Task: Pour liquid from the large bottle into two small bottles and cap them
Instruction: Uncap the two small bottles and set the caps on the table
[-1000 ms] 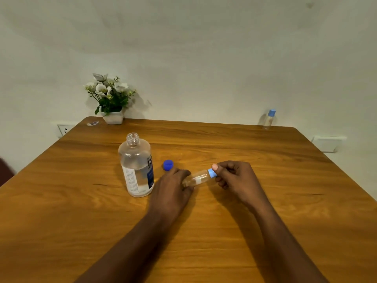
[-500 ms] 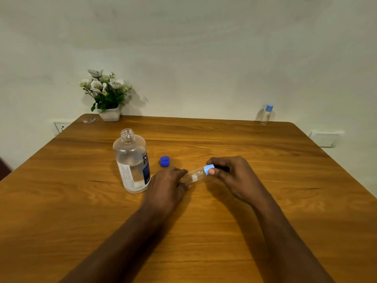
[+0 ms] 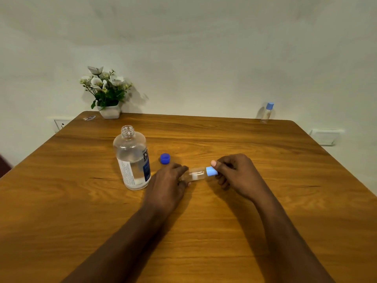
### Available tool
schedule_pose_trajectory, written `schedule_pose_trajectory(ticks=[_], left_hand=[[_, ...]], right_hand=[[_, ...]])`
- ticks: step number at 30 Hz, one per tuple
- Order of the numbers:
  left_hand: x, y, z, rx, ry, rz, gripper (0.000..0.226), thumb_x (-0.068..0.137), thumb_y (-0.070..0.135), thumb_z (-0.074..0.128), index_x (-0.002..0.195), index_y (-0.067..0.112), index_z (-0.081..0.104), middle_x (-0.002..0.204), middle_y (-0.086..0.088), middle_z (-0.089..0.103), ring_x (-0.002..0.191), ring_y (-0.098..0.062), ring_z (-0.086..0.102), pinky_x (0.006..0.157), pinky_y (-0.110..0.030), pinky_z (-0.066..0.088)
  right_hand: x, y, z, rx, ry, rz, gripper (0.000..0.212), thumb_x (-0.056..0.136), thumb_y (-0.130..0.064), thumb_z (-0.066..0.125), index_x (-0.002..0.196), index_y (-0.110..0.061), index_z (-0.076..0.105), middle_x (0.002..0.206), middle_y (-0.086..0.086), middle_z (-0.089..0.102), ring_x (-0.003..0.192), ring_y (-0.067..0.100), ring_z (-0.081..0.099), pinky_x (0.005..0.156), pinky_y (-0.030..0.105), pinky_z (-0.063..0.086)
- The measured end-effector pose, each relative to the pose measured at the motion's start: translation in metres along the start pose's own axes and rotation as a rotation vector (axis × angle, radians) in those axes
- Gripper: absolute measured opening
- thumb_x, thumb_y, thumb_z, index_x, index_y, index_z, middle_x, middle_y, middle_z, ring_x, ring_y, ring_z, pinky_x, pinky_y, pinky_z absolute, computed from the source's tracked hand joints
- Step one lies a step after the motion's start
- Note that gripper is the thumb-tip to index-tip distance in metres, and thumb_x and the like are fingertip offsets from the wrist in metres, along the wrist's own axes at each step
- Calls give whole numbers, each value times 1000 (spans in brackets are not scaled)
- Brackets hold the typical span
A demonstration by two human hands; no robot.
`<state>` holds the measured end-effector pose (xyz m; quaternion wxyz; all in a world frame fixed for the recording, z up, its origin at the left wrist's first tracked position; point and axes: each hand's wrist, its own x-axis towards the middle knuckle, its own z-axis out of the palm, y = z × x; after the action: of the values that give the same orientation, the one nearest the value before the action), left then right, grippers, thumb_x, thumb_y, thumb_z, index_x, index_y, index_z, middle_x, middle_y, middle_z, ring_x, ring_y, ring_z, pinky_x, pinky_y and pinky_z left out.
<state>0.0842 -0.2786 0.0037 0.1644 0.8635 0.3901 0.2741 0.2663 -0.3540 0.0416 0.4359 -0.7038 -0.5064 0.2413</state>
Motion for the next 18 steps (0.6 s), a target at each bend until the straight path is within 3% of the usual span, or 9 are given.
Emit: schedule_pose_trajectory(ticks=[2, 4, 6, 9, 12, 15, 18], left_hand=[[0, 0, -1, -3, 3, -10, 43, 88, 25, 64, 131, 22, 55, 129, 4, 57, 112, -12, 53, 93, -32, 46], [0, 0, -1, -12, 10, -15, 43, 88, 26, 65, 130, 22, 56, 128, 4, 58, 112, -13, 54, 93, -33, 46], [0, 1, -1, -14, 7, -12, 43, 88, 26, 64, 130, 22, 56, 128, 4, 58, 112, -12, 54, 93, -32, 46], [0, 2, -1, -7, -3, -7, 44, 89, 26, 63, 131, 23, 55, 129, 4, 57, 113, -12, 53, 94, -32, 45], [-1, 3, -2, -3, -7, -2, 44, 89, 26, 63, 132, 23, 54, 131, 5, 56, 115, -11, 52, 94, -30, 44], [-1, 5, -2, 10, -14, 13, 44, 90, 24, 62, 133, 22, 53, 131, 4, 55, 116, -11, 51, 94, -27, 43], [0, 5, -4, 19, -8, 10, 44, 90, 22, 62, 133, 21, 53, 132, 4, 55, 116, -12, 51, 92, -25, 41]], right_hand=[[1, 1, -4, 31, -46, -19, 10, 85, -14, 71, 95, -12, 73, 79, 2, 71, 68, 12, 65, 65, 28, 55], [2, 2, -7, 49, -85, -37, 28, 79, -5, 75, 104, -17, 70, 96, -4, 70, 83, 7, 65, 69, 18, 53], [0, 1, -7, 34, -78, -38, 35, 78, -12, 77, 110, -22, 67, 107, -9, 66, 91, 6, 64, 73, 21, 54], [1, 1, -4, -9, -23, 25, 21, 86, -38, 67, 98, -20, 71, 88, -3, 68, 74, 14, 64, 69, 35, 54], [1, 2, -2, -1, -57, 107, 45, 93, -45, 54, 70, -9, 64, 61, 6, 62, 52, 19, 56, 52, 32, 48], [0, 2, -3, -21, -104, 126, 46, 95, -40, 55, 72, -1, 65, 60, 8, 61, 49, 19, 56, 48, 30, 48], [2, 5, -7, -11, -146, 80, 20, 90, -26, 66, 89, -8, 73, 68, 6, 67, 59, 17, 61, 59, 33, 54]])
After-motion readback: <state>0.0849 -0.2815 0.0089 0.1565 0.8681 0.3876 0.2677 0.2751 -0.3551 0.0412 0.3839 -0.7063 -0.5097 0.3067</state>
